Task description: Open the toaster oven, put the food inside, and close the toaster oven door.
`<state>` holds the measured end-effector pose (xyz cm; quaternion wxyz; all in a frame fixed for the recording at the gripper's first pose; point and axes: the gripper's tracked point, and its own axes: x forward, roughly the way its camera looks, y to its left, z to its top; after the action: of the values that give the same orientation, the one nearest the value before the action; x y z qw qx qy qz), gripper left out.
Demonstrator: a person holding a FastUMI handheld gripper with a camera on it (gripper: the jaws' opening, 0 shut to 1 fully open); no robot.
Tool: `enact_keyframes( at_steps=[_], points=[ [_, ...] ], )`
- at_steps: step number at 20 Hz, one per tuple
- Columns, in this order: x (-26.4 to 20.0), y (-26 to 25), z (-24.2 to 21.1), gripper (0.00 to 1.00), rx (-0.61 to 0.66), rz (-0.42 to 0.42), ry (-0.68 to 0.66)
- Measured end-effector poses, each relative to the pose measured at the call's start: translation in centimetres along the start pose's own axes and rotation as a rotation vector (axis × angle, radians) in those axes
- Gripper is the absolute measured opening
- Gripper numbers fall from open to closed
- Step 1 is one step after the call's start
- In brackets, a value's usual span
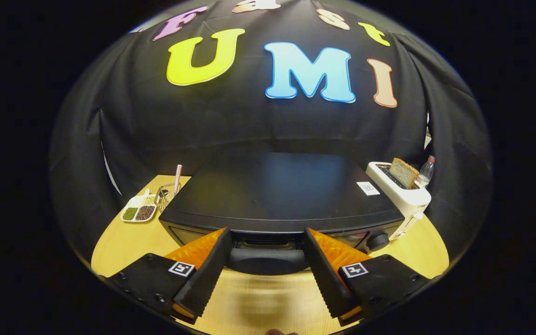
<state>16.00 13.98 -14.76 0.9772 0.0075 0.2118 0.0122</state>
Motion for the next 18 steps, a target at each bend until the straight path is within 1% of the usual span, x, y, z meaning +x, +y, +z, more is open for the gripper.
enact_keyframes(
  at_steps=[3,7,18],
  points=[
    [-0.6,0.3,-0.3,0.99,-0.028,0.014,0.034],
    [-1.4,0.4,-1.2,1.0,-0.014,0.029,0.084],
    [-3.4,0.7,-3.2,1.0,-0.029,0.04,0.111]
  ],
)
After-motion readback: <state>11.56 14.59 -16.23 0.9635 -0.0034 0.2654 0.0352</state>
